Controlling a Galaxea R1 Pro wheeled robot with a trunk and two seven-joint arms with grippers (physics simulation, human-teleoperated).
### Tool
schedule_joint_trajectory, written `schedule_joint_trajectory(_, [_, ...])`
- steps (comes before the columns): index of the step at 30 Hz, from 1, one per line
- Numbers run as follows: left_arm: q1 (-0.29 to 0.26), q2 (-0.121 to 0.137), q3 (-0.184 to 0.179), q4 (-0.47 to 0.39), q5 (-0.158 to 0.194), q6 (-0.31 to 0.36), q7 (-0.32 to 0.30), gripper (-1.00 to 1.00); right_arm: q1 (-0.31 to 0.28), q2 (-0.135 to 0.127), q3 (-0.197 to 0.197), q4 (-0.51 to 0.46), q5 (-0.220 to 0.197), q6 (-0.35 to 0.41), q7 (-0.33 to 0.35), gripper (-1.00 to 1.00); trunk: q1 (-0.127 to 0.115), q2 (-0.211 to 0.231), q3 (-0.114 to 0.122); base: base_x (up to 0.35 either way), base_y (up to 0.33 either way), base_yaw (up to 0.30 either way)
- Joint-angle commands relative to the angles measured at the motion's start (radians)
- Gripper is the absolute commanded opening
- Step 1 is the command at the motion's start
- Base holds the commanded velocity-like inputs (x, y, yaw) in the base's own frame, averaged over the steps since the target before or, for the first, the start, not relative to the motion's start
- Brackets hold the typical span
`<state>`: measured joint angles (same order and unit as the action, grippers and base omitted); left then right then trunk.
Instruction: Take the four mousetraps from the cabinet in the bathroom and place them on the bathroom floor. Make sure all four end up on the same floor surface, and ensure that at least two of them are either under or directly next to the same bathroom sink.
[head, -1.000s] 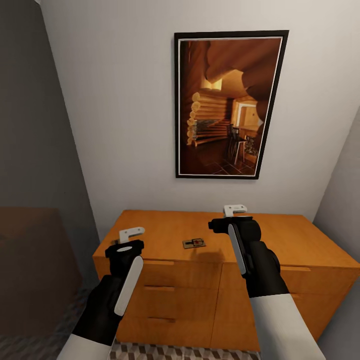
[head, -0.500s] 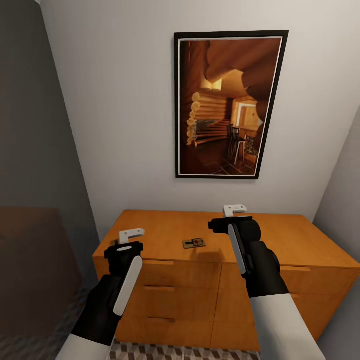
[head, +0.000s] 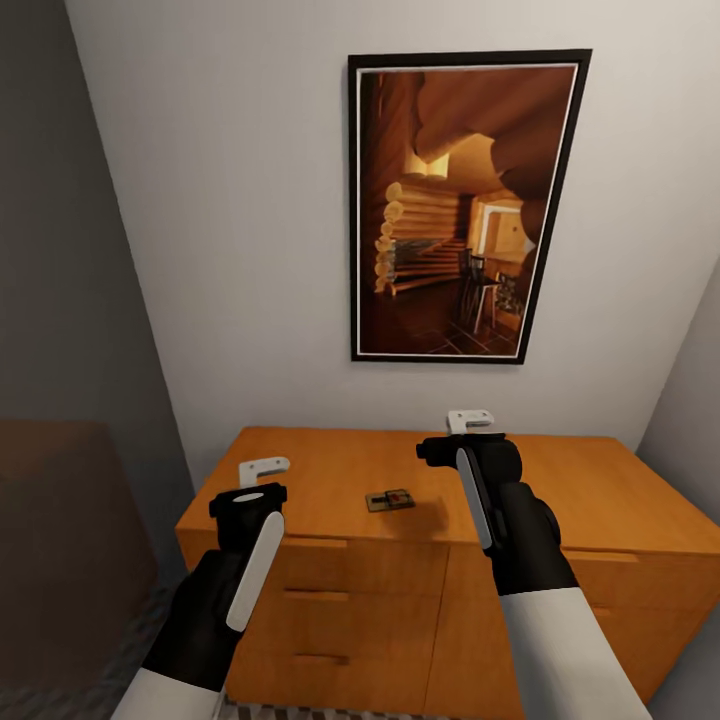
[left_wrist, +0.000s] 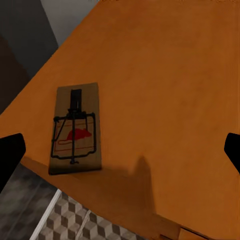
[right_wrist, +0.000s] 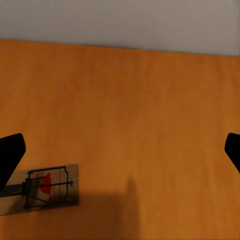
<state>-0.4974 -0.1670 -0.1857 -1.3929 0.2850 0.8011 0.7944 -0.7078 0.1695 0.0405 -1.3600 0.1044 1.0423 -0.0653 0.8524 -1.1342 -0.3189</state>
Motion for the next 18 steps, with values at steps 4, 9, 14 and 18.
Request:
schedule_joint_trajectory(4, [-0.001, 0.0, -0.001, -0.001, 0.011, 0.001, 0.012, 1.0, -0.001, -0.002, 0.001, -0.001, 0.006, 0.005, 0.001, 1.0, 0.0, -0.001, -0.001, 0.036, 0.0, 0.0])
schedule_joint_trajectory(9, [-0.001, -0.001, -0.001, -0.001, 0.011, 0.001, 0.014, 1.0, -0.001, -0.003, 0.001, -0.001, 0.006, 0.005, 0.001, 1.0, 0.0, -0.001, -0.001, 0.014, 0.0, 0.0])
schedule_joint_trajectory(14, [-0.001, -0.001, -0.001, -0.001, 0.011, 0.001, 0.014, 1.0, -0.001, -0.003, 0.001, -0.001, 0.006, 0.005, 0.001, 1.0, 0.0, -0.001, -0.001, 0.006, 0.0, 0.0])
schedule_joint_trajectory(18, [-0.001, -0.001, 0.0, -0.001, 0.011, 0.001, 0.014, 1.0, -0.001, -0.002, 0.001, -0.001, 0.006, 0.005, 0.001, 1.0, 0.0, -0.001, -0.001, 0.002, 0.0, 0.0])
